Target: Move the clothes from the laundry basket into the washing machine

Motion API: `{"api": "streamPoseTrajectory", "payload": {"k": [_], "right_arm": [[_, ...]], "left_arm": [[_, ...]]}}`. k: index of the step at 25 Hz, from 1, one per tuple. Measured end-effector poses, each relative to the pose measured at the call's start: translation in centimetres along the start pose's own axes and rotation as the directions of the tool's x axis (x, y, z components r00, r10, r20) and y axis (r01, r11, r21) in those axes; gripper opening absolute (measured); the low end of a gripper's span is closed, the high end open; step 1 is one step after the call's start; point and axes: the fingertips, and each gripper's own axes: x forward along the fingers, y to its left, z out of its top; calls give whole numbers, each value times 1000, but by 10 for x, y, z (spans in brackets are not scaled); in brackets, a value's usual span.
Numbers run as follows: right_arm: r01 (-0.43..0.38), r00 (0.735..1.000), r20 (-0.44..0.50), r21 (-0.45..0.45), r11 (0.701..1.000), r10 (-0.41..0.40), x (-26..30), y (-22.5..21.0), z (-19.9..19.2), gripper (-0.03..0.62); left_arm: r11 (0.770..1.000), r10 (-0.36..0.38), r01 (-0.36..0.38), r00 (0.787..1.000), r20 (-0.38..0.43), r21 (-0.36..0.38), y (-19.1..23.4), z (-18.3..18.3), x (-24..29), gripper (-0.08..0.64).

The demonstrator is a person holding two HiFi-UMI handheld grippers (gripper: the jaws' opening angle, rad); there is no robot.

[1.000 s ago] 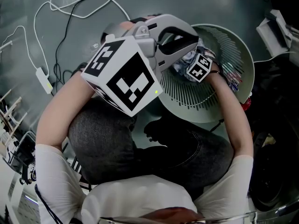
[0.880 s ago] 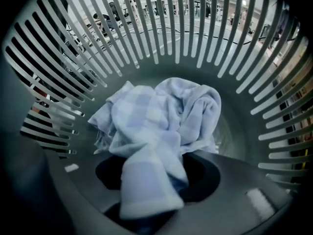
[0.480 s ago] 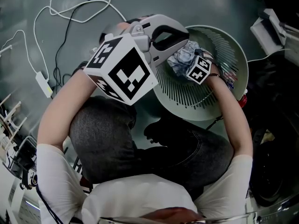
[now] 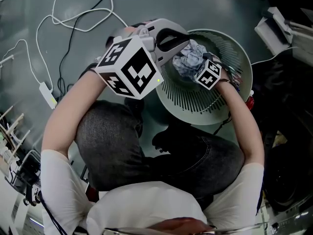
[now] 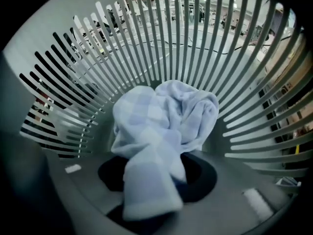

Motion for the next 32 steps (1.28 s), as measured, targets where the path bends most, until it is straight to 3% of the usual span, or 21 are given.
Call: {"api": "streamPoseTrajectory", "payload": {"k": [15, 32], "right_arm": [[45, 981, 181, 144, 988, -71, -93, -21, 32, 206], [85, 876, 422, 341, 936, -233, -234, -27, 40, 206]], "left_arm": [[999, -7, 7, 1000, -5, 34, 6, 19, 11, 6], [999, -36, 35, 999, 18, 40, 12, 48, 33, 5]]}}
